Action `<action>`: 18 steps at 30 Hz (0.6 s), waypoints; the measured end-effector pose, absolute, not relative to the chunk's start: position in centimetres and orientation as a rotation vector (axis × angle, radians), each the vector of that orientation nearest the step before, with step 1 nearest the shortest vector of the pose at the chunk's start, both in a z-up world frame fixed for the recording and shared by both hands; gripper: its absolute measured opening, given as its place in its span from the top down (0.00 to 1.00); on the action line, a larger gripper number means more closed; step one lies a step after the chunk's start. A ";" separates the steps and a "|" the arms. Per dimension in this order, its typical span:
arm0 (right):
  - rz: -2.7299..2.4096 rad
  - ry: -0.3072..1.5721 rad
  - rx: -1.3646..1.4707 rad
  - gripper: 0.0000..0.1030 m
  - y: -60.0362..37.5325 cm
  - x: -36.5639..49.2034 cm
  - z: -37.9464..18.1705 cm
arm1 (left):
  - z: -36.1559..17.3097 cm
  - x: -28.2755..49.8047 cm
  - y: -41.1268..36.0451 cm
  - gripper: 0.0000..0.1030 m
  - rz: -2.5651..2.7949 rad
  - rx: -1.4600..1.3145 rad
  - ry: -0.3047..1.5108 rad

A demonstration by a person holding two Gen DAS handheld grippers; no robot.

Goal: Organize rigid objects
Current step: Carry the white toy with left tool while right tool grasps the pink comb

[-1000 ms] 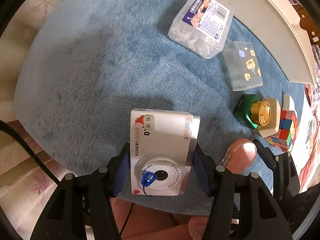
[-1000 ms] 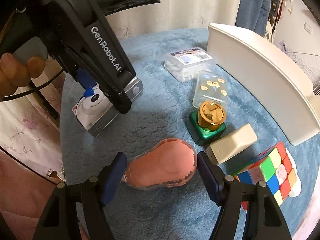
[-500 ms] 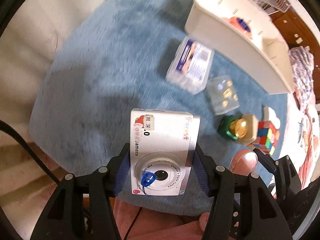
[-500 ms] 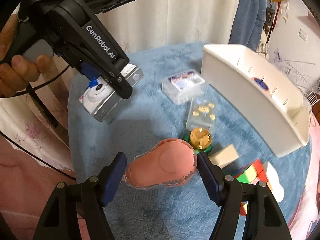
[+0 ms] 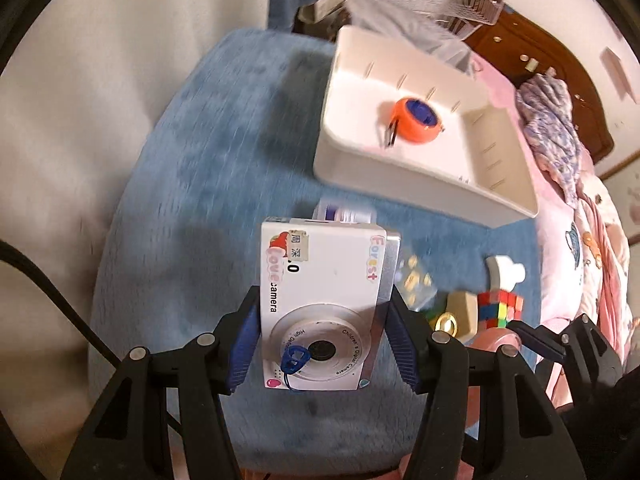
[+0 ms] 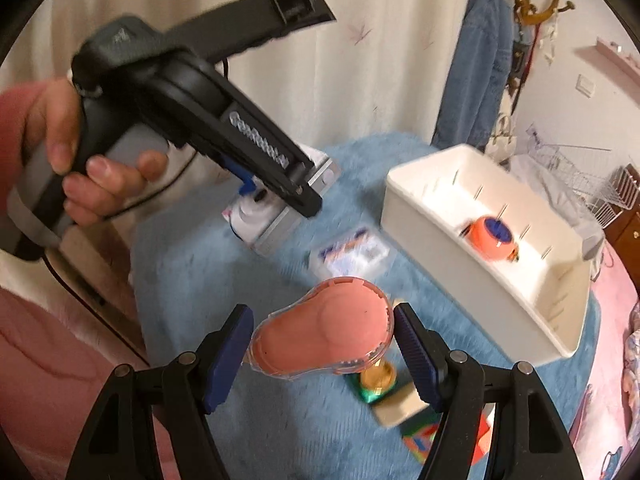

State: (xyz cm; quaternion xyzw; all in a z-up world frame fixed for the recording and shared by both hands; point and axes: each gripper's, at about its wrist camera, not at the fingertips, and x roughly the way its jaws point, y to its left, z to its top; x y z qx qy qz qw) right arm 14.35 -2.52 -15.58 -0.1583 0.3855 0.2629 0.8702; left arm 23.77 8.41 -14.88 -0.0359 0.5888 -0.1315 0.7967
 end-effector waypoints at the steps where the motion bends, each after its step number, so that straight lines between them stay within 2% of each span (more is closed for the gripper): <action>1: 0.537 0.794 -0.322 0.30 -2.3 14.8 -15.2 | -14.7 24.4 8.4 0.40 -0.293 -0.064 1.258; 18: 0.298 0.722 -0.192 0.30 -2.6 24.1 -12.7 | -12.4 36.3 4.9 0.40 -0.468 0.081 1.160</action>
